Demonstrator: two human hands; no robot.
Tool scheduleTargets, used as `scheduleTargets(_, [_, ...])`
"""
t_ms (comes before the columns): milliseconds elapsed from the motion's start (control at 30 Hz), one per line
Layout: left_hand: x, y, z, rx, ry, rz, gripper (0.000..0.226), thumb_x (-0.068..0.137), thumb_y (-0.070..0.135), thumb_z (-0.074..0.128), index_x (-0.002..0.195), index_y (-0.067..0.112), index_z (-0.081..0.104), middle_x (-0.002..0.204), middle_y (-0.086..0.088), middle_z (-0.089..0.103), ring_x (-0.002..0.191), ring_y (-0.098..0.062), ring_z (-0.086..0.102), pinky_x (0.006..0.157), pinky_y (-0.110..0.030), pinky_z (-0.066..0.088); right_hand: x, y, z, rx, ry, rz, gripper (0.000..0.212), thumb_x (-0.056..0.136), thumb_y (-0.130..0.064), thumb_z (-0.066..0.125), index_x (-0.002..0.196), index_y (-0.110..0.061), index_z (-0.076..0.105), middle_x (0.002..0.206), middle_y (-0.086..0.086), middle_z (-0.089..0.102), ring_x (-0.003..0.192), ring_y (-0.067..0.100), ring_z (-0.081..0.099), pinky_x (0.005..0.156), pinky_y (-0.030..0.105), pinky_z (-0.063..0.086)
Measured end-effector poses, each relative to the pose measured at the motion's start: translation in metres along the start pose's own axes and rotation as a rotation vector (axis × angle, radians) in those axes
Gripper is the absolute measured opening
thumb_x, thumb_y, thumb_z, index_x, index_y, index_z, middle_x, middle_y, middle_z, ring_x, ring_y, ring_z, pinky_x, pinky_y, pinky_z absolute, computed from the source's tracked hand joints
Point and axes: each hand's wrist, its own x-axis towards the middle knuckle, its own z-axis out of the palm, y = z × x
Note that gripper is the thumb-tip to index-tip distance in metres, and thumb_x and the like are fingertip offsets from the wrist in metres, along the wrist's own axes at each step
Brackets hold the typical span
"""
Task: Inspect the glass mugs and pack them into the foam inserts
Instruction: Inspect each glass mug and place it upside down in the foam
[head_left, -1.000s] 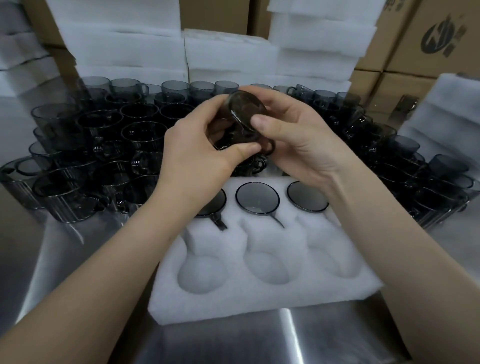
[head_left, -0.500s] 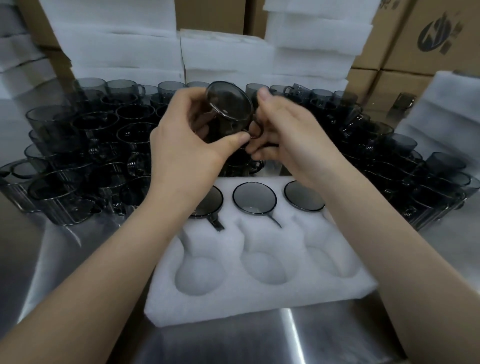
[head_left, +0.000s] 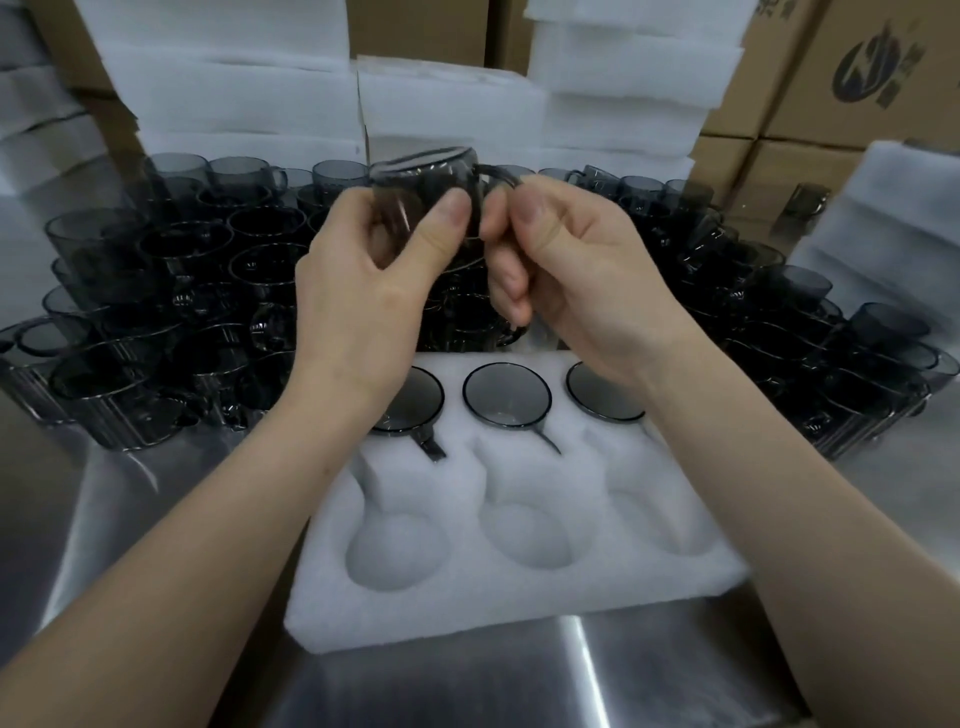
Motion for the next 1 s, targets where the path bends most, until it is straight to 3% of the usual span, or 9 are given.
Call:
scheduleTargets(133, [-0.0001, 0.0003, 0.0003, -0.11, -0.065, -0.091, 0.049, 0.081, 0.057, 0.057, 0.101, 0.013, 0.065, 0.094, -0.008, 0.074, 0.086, -0.018, 0.074, 0.079, -0.038, 0.059, -0.0001, -0.0041, 0.0009, -0.136, 0.005, -0.096, 0.02, 0.1, -0.011, 0.043, 0.095, -0.014, 0.062, 0.053, -0.005, 0.048, 0.041, 0.009, 0.038, 0.044, 0.021, 0.033])
scheduleTargets(267, [0.0002, 0.0024, 0.0005, -0.16, -0.152, -0.13, 0.058, 0.084, 0.056, 0.048, 0.105, 0.005, 0.066, 0.084, -0.013, 0.075, 0.079, -0.024, 0.075, 0.07, -0.034, 0.059, 0.0002, -0.0035, 0.0012, -0.153, 0.103, -0.114, 0.026, 0.097, -0.018, 0.053, 0.082, -0.026, 0.073, 0.046, -0.008, 0.039, 0.042, 0.009, 0.03, 0.045, 0.022, 0.027])
scheduleTargets(467, [0.0003, 0.0025, 0.0029, -0.137, -0.208, -0.11, 0.051, 0.08, 0.047, 0.059, 0.112, 0.007, 0.058, 0.103, -0.011, 0.072, 0.087, -0.021, 0.074, 0.082, -0.041, 0.06, 0.0029, -0.0048, 0.0012, -0.086, 0.168, 0.032, 0.045, 0.098, -0.039, 0.038, 0.063, -0.022, 0.06, 0.048, -0.016, 0.039, 0.049, 0.009, 0.032, 0.054, 0.024, 0.029])
scheduleTargets(600, [-0.0024, 0.0008, 0.0015, -0.063, -0.22, -0.011, 0.041, 0.074, 0.049, 0.067, 0.105, 0.026, 0.055, 0.108, 0.001, 0.07, 0.103, -0.017, 0.068, 0.094, -0.045, 0.054, 0.0038, -0.0053, -0.0003, -0.072, 0.237, 0.112, 0.062, 0.097, -0.052, 0.034, 0.046, -0.023, 0.056, 0.045, -0.008, 0.036, 0.05, 0.014, 0.033, 0.056, 0.025, 0.033])
scheduleTargets(700, [-0.0009, -0.0015, 0.0016, -0.158, -0.222, 0.008, 0.03, 0.083, 0.04, 0.063, 0.109, 0.027, 0.056, 0.111, 0.006, 0.068, 0.112, -0.017, 0.064, 0.101, -0.044, 0.05, 0.0021, -0.0056, -0.0002, 0.143, 0.269, 0.068, 0.042, 0.098, -0.041, 0.043, 0.073, -0.019, 0.069, 0.052, -0.003, 0.042, 0.05, 0.014, 0.04, 0.053, 0.026, 0.039])
scheduleTargets(767, [-0.0002, -0.0025, 0.003, -0.229, -0.273, 0.012, 0.027, 0.089, 0.032, 0.055, 0.114, 0.021, 0.056, 0.115, 0.006, 0.066, 0.117, -0.015, 0.061, 0.103, -0.036, 0.048, 0.0037, -0.006, -0.0011, 0.106, 0.297, 0.042, 0.019, 0.093, -0.03, 0.054, 0.103, -0.019, 0.066, 0.077, 0.007, 0.057, 0.064, 0.018, 0.053, 0.059, 0.029, 0.047])
scheduleTargets(833, [0.0003, -0.0022, 0.0043, -0.255, -0.351, 0.019, 0.033, 0.091, 0.028, 0.05, 0.122, 0.015, 0.053, 0.12, 0.003, 0.064, 0.118, -0.01, 0.06, 0.099, -0.027, 0.047, 0.0058, -0.0028, -0.0006, 0.093, 0.25, 0.115, 0.032, 0.089, -0.033, 0.056, 0.119, -0.02, 0.058, 0.107, 0.013, 0.062, 0.091, 0.027, 0.062, 0.079, 0.04, 0.057])
scheduleTargets(900, [0.0016, -0.0017, 0.0052, -0.259, -0.4, -0.002, 0.044, 0.091, 0.029, 0.048, 0.131, 0.011, 0.048, 0.126, -0.001, 0.062, 0.121, -0.012, 0.058, 0.103, -0.029, 0.045, 0.0063, -0.0014, 0.0009, 0.163, 0.136, 0.253, 0.045, 0.089, -0.044, 0.05, 0.125, -0.016, 0.054, 0.121, 0.016, 0.062, 0.104, 0.031, 0.063, 0.093, 0.051, 0.054])
scheduleTargets(1000, [0.0019, -0.0014, 0.0045, -0.202, -0.29, 0.043, 0.057, 0.089, 0.026, 0.053, 0.142, 0.008, 0.04, 0.132, -0.003, 0.057, 0.121, -0.01, 0.058, 0.103, -0.029, 0.047, 0.0032, -0.0038, 0.0062, 0.232, 0.063, 0.28, 0.05, 0.096, -0.044, 0.044, 0.129, -0.007, 0.052, 0.119, 0.023, 0.064, 0.092, 0.033, 0.069, 0.079, 0.043, 0.058])
